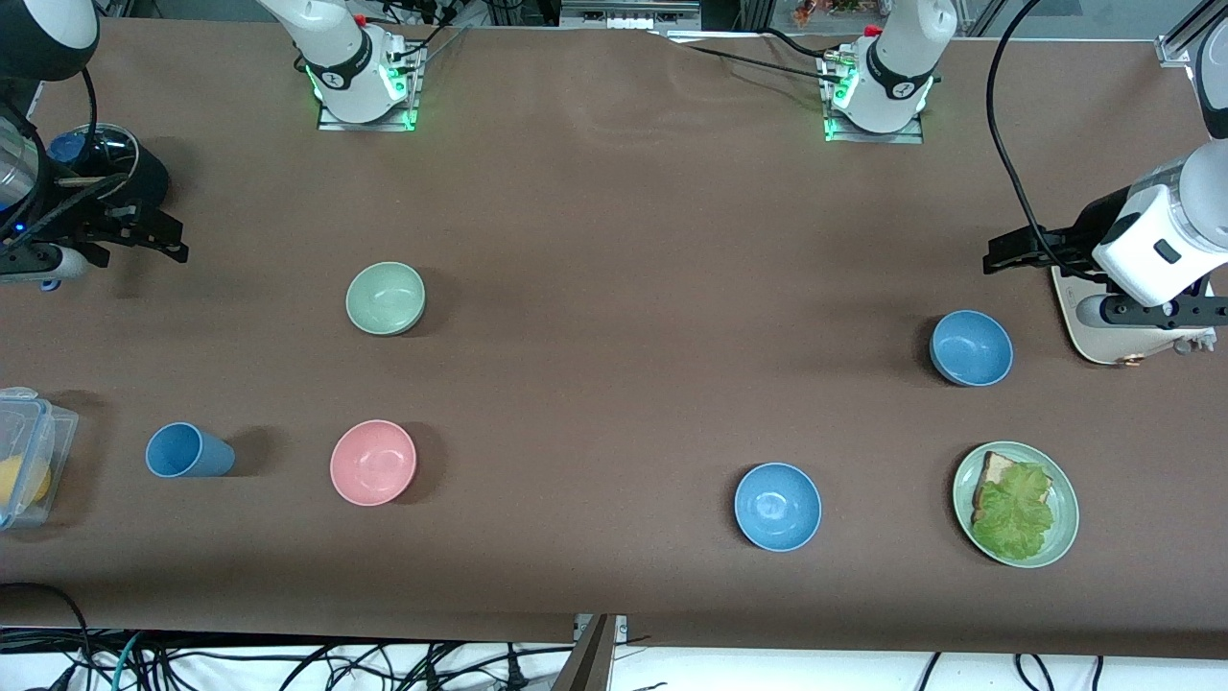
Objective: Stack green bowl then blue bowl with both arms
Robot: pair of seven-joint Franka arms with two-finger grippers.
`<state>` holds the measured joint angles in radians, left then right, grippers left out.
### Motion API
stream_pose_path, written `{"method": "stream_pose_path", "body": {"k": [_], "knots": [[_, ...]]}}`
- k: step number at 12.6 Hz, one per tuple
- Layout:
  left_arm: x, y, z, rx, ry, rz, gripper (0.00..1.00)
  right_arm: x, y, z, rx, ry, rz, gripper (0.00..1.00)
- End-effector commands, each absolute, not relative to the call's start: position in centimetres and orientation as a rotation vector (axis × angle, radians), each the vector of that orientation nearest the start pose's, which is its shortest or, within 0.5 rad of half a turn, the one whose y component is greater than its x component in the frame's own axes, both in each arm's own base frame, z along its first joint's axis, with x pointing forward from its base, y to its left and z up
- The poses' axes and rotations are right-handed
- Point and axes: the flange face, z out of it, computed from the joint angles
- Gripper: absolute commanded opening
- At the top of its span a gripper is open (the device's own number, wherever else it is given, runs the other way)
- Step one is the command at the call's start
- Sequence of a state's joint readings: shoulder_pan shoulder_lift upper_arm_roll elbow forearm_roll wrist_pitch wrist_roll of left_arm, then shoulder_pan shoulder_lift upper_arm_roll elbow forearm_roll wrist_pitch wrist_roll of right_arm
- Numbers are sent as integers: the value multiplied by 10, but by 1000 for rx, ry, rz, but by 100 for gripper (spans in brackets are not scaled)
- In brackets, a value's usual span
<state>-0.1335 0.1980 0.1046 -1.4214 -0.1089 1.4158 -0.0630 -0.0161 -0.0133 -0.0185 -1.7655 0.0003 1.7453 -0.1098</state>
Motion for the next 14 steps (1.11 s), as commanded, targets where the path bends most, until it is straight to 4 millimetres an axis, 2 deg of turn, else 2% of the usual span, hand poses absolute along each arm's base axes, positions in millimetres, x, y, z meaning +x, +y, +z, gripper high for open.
{"method": "stream_pose_path", "body": {"k": [1, 12, 14], "knots": [[595, -37, 573, -3188, -14, 306, 100, 560, -16, 560, -3154, -110, 16, 99], [596, -36, 573, -3188, -16, 306, 100, 560, -15, 560, -3154, -113, 16, 99], [596, -36, 573, -3188, -16, 306, 100, 558, -15, 555, -3153, -115, 45, 99]]}}
